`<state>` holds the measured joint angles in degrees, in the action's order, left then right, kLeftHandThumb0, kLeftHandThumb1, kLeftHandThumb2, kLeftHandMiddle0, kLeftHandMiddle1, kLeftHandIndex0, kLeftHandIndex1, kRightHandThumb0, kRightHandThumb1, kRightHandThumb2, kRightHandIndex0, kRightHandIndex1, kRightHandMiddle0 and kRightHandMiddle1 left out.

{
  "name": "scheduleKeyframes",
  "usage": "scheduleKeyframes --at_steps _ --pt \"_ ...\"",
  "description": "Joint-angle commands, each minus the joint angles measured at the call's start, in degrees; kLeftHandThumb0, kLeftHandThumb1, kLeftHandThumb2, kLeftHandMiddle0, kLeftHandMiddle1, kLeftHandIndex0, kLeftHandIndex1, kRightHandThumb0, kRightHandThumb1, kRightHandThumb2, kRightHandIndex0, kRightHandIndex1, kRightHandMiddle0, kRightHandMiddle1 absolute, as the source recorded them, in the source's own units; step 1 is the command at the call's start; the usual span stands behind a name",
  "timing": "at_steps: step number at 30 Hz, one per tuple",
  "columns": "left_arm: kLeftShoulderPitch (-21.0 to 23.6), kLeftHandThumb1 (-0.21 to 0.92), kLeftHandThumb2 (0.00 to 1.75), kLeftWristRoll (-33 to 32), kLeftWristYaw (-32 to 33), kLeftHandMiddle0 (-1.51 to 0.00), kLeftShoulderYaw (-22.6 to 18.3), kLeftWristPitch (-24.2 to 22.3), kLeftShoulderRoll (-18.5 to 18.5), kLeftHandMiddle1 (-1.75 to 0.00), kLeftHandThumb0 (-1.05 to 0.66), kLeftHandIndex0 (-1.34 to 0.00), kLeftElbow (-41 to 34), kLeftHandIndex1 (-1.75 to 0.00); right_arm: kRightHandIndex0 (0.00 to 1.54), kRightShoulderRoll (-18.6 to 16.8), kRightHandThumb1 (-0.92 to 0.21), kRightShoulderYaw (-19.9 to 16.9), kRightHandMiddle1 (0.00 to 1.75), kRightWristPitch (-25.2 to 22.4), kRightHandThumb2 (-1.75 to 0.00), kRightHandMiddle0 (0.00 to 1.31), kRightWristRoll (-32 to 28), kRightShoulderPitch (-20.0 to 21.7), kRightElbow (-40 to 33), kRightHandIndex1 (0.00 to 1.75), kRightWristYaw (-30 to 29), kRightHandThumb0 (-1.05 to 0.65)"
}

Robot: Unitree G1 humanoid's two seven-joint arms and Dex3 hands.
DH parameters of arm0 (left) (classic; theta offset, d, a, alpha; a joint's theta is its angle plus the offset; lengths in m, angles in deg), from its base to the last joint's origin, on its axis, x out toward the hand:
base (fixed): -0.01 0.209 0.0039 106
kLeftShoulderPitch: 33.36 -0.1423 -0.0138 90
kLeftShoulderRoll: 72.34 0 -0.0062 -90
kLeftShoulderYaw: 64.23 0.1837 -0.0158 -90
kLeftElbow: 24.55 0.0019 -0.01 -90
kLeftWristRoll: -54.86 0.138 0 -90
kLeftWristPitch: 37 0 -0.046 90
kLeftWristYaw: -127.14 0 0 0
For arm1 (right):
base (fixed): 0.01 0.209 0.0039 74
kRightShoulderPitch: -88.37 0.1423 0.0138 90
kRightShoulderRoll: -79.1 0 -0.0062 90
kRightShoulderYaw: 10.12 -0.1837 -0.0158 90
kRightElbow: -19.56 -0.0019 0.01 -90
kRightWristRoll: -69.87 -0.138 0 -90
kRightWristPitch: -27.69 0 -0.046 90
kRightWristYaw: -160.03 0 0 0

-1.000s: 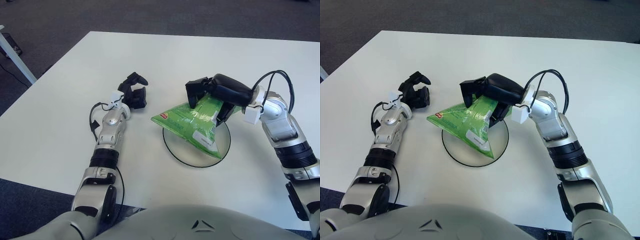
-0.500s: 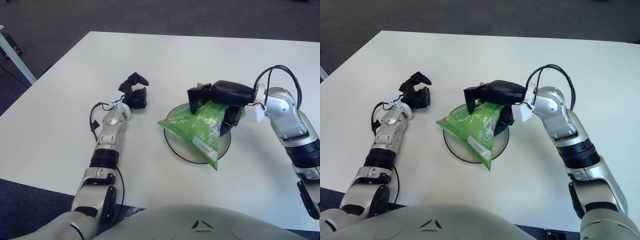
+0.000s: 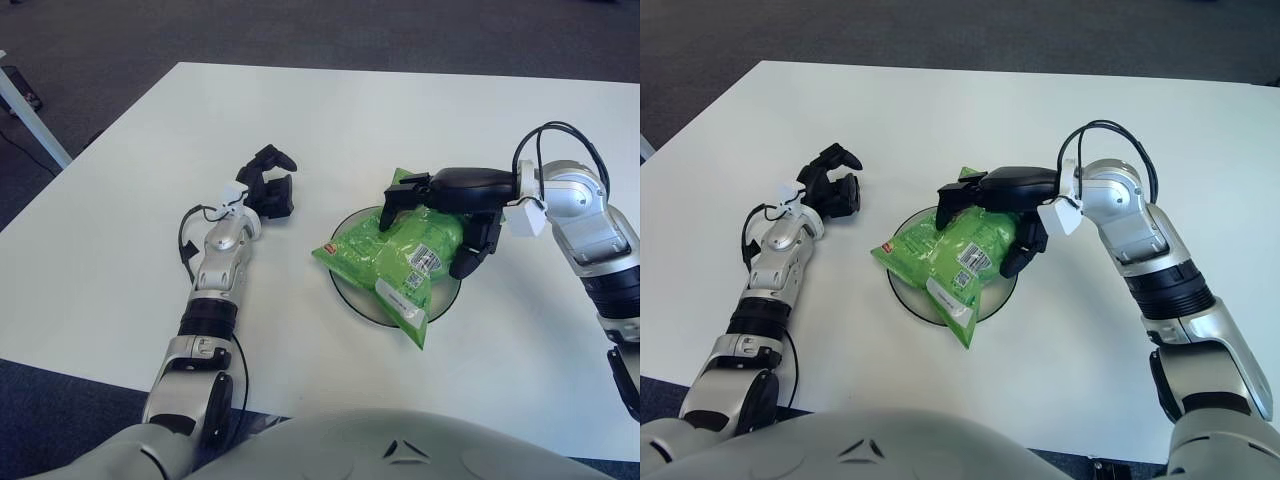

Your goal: Put the snack into the plate.

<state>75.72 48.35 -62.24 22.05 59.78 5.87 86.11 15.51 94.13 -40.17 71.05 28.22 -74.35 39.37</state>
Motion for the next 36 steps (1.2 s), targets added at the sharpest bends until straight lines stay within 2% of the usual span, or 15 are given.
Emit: scheduleKeyframes --at_steps 1,8,13,18,21,23,25,30,34,36 --pt "-4.57 0.38 1.24 0.2 0.61 -1.15 0.18 -1.48 -1.07 -1.75 -0.46 -0.56 2.44 -1.75 0.0 1.63 -0.52 -0.55 0.77 -0.15 -0.73 0.0 -1.4 0.9 0.83 0.21 2.3 -0.8" --pt "-4.62 0.38 1.24 0.35 0.81 -1.16 0.21 -1.64 -1.09 -1.75 -0.46 -0.56 2.28 -1.75 0.0 1.77 -0.55 -1.44 0.67 -1.42 -0.69 0.0 -4.97 1.19 2.25 0.08 4.74 -0.87" --pt "-4.65 0.38 1.24 0.5 0.8 -1.17 0.27 -1.37 -1.05 -1.75 -0.46 -0.56 2.28 -1.75 0.0 1.63 -0.63 -2.45 0.48 -2.5 -0.57 0.0 -8.9 2.27 4.75 0.01 7.52 -0.96" --pt "-4.7 0.38 1.24 0.41 0.58 -1.18 0.29 -1.23 -1.03 -1.75 -0.46 -0.56 2.25 -1.75 0.0 2.64 -0.63 -5.64 0.4 -5.27 -0.52 0.0 -14.74 3.79 6.8 0.0 11.01 -0.99" --pt "-4.69 0.38 1.24 0.39 0.53 -1.18 0.29 -1.24 -1.01 -1.75 -0.46 -0.56 2.24 -1.75 0.0 2.57 -0.61 -6.84 0.43 -8.64 -0.51 0.0 -17.03 3.79 5.43 0.0 11.67 -0.97" --pt "-4.58 0.38 1.24 0.4 0.45 -1.18 0.3 -1.36 -0.92 -1.75 -0.46 -0.56 2.36 -1.75 0.0 3.96 -0.61 -9.49 0.44 -14.45 -0.52 0.0 -20.96 4.17 2.03 0.0 11.5 -0.97" --pt "-4.51 0.38 1.24 0.4 0.4 -1.17 0.3 -1.43 -0.86 -1.75 -0.46 -0.56 2.45 -1.75 0.02 4.52 -0.61 -11.09 0.47 -17.29 -0.52 0.0 -22.89 4.27 0.92 0.01 11.63 -0.96" --pt "-4.38 0.39 1.23 0.04 -0.22 -1.16 0.24 -1.16 -0.76 -1.75 -0.45 -0.55 2.75 -1.75 0.06 4.37 -0.6 -12.48 0.54 -19.11 -0.55 0.0 -23.3 2.93 4.8 0.03 12.54 -0.93" --pt "-4.11 0.39 1.23 -0.15 -0.47 -1.16 0.14 -0.84 -0.74 -1.75 -0.45 -0.55 3.25 -1.75 0.06 4.62 -0.59 -14.63 0.58 -23.75 -0.56 0.0 -25.19 3.38 4.31 0.03 11.63 -0.9" --pt "-4.02 0.39 1.23 -0.14 -0.4 -1.16 0.08 -0.83 -0.71 -1.75 -0.45 -0.55 3.4 -1.75 0.06 5.54 -0.58 -17.23 0.59 -23.09 -0.57 0.0 -26.34 4.2 8.66 0.03 13.85 -0.9"
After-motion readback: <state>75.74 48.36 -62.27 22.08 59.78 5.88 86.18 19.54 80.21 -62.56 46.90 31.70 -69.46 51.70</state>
